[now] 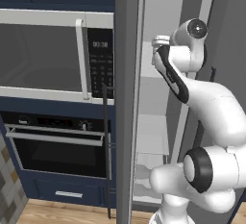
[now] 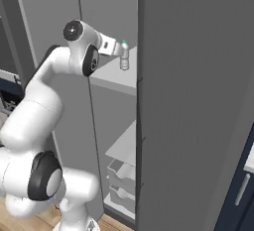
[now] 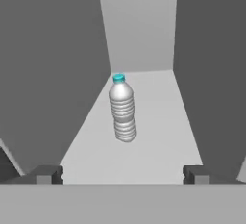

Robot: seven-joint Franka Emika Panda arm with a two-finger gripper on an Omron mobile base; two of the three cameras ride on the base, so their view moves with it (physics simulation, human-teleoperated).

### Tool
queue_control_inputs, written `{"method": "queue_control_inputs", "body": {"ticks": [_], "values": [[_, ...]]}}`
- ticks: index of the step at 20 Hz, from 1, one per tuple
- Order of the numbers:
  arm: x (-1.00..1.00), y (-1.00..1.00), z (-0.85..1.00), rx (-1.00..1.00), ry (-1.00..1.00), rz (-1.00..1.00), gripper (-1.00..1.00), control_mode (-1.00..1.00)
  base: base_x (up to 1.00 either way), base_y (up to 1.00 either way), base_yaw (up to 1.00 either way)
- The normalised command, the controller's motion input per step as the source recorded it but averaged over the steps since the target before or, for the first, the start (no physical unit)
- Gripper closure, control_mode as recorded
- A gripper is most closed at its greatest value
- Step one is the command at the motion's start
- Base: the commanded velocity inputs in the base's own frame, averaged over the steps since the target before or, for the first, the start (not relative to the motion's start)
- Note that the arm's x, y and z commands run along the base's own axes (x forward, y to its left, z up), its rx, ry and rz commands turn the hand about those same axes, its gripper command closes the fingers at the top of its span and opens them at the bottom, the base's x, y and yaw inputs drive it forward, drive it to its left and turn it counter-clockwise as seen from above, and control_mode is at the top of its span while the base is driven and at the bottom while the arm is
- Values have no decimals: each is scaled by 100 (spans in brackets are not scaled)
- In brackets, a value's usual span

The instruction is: Take the bottled waters from the counter and place them in the freezer to freeze. Close the freezer door after placing the bottles.

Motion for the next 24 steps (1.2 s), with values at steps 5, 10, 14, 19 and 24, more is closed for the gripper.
{"method": "queue_control_inputs", "body": {"ticks": [5, 10, 14, 19, 24], "values": [[-100, 7, 9, 2, 14, 0, -100, -100, 0, 0, 0], [-100, 0, -13, 1, 22, 0, -100, -100, 0, 0, 0], [-82, 0, -21, 0, 36, 0, -100, -100, 0, 0, 0], [-45, 10, -38, 2, 42, 1, -100, -100, 0, 0, 0], [-29, 2, -56, 9, 33, 7, -100, -100, 0, 0, 0]]}}
